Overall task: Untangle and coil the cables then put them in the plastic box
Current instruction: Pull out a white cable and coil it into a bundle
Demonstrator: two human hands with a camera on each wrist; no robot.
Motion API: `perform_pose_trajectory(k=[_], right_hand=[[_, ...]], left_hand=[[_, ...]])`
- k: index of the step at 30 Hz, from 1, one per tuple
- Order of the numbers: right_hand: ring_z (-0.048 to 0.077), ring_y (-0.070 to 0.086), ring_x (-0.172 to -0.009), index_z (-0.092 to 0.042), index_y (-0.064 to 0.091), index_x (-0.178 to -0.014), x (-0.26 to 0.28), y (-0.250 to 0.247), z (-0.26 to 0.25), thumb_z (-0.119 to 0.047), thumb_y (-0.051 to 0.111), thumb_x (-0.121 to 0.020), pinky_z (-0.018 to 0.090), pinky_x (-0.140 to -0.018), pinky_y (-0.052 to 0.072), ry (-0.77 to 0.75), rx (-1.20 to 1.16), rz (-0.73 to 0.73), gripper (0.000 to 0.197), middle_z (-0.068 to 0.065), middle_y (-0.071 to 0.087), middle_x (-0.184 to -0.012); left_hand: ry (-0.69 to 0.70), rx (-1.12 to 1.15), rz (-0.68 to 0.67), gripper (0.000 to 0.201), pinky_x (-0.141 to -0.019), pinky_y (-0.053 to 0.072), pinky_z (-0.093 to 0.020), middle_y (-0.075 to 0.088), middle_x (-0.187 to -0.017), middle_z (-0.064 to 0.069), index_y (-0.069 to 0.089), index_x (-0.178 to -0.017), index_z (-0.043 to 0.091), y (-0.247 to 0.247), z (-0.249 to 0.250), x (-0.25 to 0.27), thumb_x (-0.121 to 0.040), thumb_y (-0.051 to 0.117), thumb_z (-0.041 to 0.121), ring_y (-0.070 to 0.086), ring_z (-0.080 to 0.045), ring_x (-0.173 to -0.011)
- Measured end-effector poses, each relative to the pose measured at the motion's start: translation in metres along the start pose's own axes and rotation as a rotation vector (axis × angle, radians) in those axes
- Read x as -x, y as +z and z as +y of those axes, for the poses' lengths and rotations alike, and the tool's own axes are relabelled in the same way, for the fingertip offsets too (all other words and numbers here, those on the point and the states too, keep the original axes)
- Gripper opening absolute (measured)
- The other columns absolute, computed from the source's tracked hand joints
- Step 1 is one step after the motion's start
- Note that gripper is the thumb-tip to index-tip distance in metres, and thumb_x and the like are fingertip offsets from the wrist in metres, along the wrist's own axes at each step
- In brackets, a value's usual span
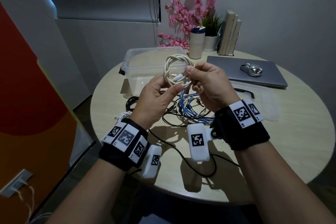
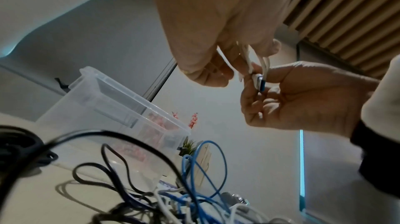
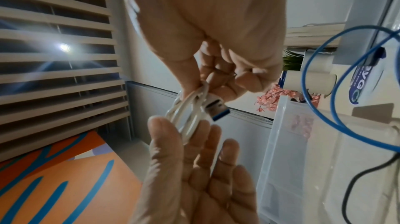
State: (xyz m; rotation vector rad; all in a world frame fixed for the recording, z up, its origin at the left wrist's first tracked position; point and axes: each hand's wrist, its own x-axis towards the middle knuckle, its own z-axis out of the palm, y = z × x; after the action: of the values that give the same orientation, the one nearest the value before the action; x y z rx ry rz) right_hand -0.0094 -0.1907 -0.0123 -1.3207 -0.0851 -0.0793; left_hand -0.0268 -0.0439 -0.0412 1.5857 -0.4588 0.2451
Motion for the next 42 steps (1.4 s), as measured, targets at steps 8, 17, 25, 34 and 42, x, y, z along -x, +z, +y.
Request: perform_pose_trajectory(k=[8,17,25,34,42], right_hand=[[0.032,0.056,-0.085,0.001,0.057,-0.089,0.005,0.007,0.001,-0.001,0.057,-0.089,0.030,-0.062,0.048,0.080,-0.111,-0.049,0.002,0.035,0.056,-0.106],[0.019,0.063,-0.060,-0.004,0.059,-0.075,0.006,0.003,0.003,0.004,0.058,-0.087,0.027,-0.059,0.055,0.068,-0.148,-0.065,0.014,0.012,0.068,-0.068],[0.007,0.056,-0.058,-0.011,0.065,-0.083,0.006,0.008,0.013,-0.004,0.061,-0.088,0.019,-0.051,0.042,0.025,0.058,-0.070,0.009,0.004,0.064,-0.074],[0.004,0.055,-0.042,0.001,0.065,-0.106,0.007,0.012,0.031,-0.003,0.059,-0.090,0.020,-0.043,0.046,0.200,0.193,-0.107,0.018,0.007,0.062,-0.072],[0.013,0.058,-0.051,-0.003,0.068,-0.100,-0.003,0.026,0.040,-0.015,0.060,-0.092,0.024,-0.048,0.048,0.190,0.389,-0.242,0.017,0.009,0.064,-0.074]], left_hand=[[0.011,0.173,-0.142,0.023,-0.075,0.048,-0.018,0.069,-0.100,0.009,0.061,-0.109,0.012,-0.008,0.003,-0.002,-0.087,0.061,0.012,0.059,-0.006,-0.090],[-0.018,0.070,0.009,0.011,-0.075,0.053,-0.024,0.068,-0.081,0.006,0.064,-0.096,0.014,-0.006,0.000,-0.003,-0.092,0.054,0.012,0.062,-0.008,-0.076],[-0.251,0.123,0.015,0.013,-0.059,0.051,-0.017,0.068,-0.087,-0.006,0.057,-0.100,0.010,-0.007,-0.002,-0.003,-0.099,0.044,0.008,0.067,-0.014,-0.072],[-0.537,-0.078,-0.049,0.017,-0.055,0.048,-0.023,0.066,-0.097,-0.007,0.052,-0.109,0.012,-0.028,0.001,-0.003,-0.098,0.050,0.025,0.061,-0.016,-0.075],[-0.529,-0.216,-0.014,0.017,-0.047,0.045,-0.015,0.062,-0.079,-0.005,0.063,-0.103,0.005,-0.060,0.004,-0.001,-0.098,0.047,0.011,0.053,-0.011,-0.060]])
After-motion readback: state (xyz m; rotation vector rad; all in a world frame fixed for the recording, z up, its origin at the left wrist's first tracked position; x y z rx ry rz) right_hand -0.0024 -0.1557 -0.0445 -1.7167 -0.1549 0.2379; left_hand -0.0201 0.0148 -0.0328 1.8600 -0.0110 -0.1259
